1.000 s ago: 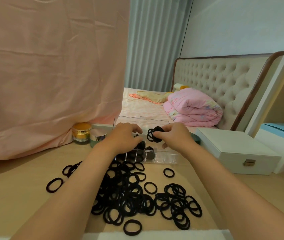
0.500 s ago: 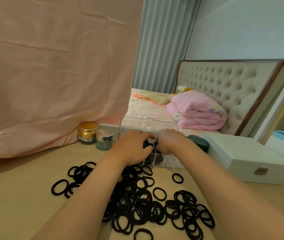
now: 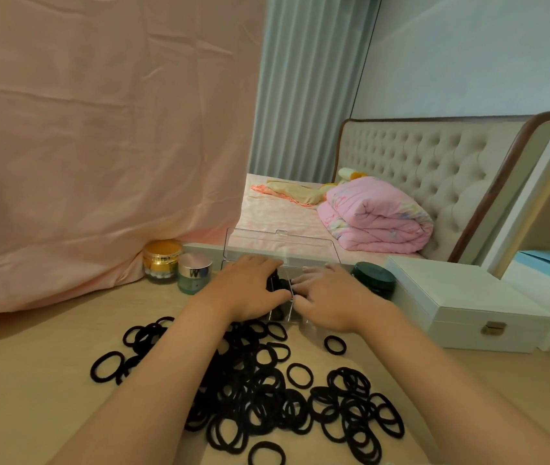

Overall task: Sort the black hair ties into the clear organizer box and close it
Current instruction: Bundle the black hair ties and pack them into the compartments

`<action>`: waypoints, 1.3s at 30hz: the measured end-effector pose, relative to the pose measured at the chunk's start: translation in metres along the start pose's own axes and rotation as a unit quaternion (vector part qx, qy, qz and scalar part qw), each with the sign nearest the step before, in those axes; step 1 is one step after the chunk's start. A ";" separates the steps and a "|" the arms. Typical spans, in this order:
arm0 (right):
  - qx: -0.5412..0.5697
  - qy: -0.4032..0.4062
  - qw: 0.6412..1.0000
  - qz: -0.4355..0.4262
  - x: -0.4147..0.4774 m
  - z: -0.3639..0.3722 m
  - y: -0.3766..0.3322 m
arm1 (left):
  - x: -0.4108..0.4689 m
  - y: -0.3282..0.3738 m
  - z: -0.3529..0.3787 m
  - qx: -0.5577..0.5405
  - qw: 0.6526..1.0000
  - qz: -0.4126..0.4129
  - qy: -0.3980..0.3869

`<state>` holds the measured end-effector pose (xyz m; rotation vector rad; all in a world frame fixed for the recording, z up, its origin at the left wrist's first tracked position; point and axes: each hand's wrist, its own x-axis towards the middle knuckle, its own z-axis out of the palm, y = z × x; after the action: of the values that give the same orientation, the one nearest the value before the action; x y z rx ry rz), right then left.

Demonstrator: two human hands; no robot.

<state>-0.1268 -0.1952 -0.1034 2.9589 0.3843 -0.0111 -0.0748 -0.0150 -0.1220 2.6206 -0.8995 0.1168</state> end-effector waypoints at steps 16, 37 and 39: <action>0.056 0.017 0.998 0.034 -0.007 0.007 -0.004 | -0.003 0.003 0.005 0.040 0.999 0.037 0.000; 0.150 -0.054 0.985 0.060 -0.118 0.032 -0.042 | -0.127 0.036 -0.012 0.082 0.985 -0.024 -0.152; 0.167 -0.057 0.982 0.068 -0.121 0.042 -0.046 | -0.141 0.031 -0.007 0.101 0.977 -0.041 -0.182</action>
<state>-0.2553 -0.1885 -0.1488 3.2882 0.1776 -0.2527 -0.2055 0.0465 -0.1332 2.9220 -0.9349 -0.3186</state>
